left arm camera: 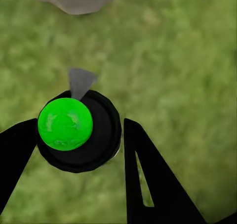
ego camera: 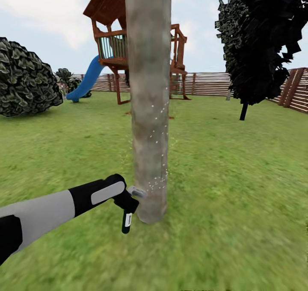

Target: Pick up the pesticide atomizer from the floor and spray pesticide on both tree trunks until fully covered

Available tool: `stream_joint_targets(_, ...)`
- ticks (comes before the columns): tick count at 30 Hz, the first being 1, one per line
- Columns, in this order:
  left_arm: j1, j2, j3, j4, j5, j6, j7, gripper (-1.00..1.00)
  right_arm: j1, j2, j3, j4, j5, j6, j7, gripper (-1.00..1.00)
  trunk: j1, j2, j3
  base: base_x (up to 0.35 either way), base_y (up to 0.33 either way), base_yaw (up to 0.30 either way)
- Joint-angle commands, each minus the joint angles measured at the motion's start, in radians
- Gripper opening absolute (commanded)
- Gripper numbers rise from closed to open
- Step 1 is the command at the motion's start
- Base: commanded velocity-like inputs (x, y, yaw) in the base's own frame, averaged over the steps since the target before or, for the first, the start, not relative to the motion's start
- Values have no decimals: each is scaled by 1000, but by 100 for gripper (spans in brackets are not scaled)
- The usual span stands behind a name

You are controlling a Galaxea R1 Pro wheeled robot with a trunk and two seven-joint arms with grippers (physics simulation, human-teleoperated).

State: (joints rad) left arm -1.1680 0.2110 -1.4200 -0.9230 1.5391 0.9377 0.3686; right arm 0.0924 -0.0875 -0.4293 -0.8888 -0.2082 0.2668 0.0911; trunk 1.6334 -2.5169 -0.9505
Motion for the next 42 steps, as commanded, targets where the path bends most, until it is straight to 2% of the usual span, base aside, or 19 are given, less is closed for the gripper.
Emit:
stream_joint_targets(1, -1, 5, -2, -3, 12, -2, 9, -100, 0, 1, -2, -3, -5, 3, 4, -100, 0, 0, 0, 0, 321, -236)
stream_joint_targets(3, -1, 9, -2, -3, 12, -2, -5, -100, 0, 1, -2, -3, -4, -3, 4, -100, 0, 0, 1, 0, 328, -236)
stream_joint_targets(5, -1, 19, -2, 3, 12, -3, -64, -100, 0, 0, -2, -3, -4, -7, 3, -100, 0, 0, 2, 0, 331, -232)
stream_joint_targets(7, -1, 25, -2, 3, 11, -8, -75, -100, 0, 0, -2, -4, -4, -27, 4, -100, 0, 0, 3, 0, 332, -219)
stream_joint_targets(13, -1, 28, -2, 8, 10, -11, -81, -100, 0, 0, -2, -1, -2, -56, 3, -100, 0, 0, 5, 0, 258, -126)
stream_joint_targets(24, -1, 31, -2, 9, 12, -13, -76, -100, -1, 7, 1, -2, -2, -63, -9, -100, 0, 0, 5, 0, 34, -3)
stream_joint_targets(25, -1, 31, -2, 9, 12, -14, -76, -100, -3, 8, 9, -3, -2, -65, -13, -100, 0, 0, 5, 0, 2, 0)
stream_joint_targets(27, -1, 31, -2, 9, 12, -14, -76, -100, -36, 10, 62, -14, -2, -72, -79, -100, 0, 0, 5, 0, 1, 0)
stream_joint_targets(29, -1, 31, -2, 9, 12, -13, -76, -100, -64, 13, 161, -56, -4, -74, -205, -100, 0, 0, 5, 0, 0, 0)
stream_joint_targets(30, -1, 30, -1, 8, 12, -13, -76, -100, -69, 14, 189, -69, -5, -74, -239, -100, 0, 0, 5, 0, 0, 0)
stream_joint_targets(34, -1, 30, 0, 5, 12, -12, -78, -100, -76, 12, 215, -90, -8, -67, -269, -100, 0, 0, 5, 23, 12, 0)
stream_joint_targets(39, -17, 24, 4, 5, 21, 12, -77, -100, -77, 6, 209, -90, -20, -69, -266, -100, 0, 0, 5, 176, 129, 0)
stream_joint_targets(42, -59, 27, 5, -3, 25, 64, -75, -100, -77, 7, 210, -90, -20, -67, -267, -100, 0, 0, 5, 31, 22, 0)
